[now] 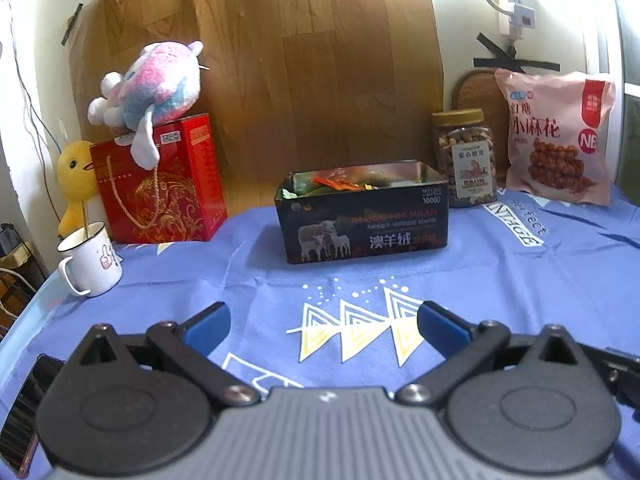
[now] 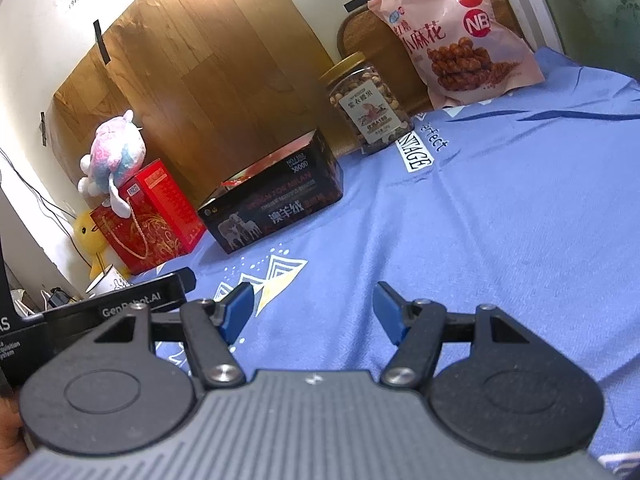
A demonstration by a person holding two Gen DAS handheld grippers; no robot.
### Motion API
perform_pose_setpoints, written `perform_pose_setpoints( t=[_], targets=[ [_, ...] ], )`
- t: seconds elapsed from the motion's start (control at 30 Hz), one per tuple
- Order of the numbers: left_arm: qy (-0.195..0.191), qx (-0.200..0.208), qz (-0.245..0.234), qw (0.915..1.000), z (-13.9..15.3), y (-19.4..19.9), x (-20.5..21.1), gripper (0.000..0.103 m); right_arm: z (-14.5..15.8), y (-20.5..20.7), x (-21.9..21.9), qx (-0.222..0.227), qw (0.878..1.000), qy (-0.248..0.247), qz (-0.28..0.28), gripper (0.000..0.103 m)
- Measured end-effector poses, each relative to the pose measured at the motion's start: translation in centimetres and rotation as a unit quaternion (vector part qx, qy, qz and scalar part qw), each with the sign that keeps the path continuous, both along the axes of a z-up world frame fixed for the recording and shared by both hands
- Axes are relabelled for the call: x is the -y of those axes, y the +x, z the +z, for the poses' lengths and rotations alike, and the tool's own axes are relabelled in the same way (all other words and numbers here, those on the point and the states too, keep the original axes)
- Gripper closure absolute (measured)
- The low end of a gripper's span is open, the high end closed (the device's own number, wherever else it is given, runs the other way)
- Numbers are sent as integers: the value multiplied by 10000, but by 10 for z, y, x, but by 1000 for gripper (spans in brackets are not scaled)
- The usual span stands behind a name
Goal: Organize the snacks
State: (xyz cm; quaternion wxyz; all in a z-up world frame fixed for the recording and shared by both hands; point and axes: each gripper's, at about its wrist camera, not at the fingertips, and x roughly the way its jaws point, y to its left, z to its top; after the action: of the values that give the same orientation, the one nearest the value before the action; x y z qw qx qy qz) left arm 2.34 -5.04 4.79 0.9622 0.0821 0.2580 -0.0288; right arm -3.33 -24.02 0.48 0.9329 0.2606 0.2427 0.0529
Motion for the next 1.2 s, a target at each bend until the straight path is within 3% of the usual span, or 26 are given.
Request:
perform_pose_setpoints(
  t=[0.2,0.5,0.77,1.0,1.2],
  targets=[
    [-32,40,148,9999,2,-1,-9,0,2,0,-9,23,9998,-57,178,35],
    [-35,49,41,10000,3,-4,-5,0,2,-4,-2,36,10000,-38,27,35],
    [-74,352,298,9989,10,-6,-13,0,6,1,-10,43,9998,-112,172,35],
    [-179,206,287,9992,7,-3,-19,0,0,3,-13,-147,9996,14,229,35],
    [-168,221,179,9995,6,-7,-17,0,5,-5,-17,-2,9997,-130,200,35]
  ],
)
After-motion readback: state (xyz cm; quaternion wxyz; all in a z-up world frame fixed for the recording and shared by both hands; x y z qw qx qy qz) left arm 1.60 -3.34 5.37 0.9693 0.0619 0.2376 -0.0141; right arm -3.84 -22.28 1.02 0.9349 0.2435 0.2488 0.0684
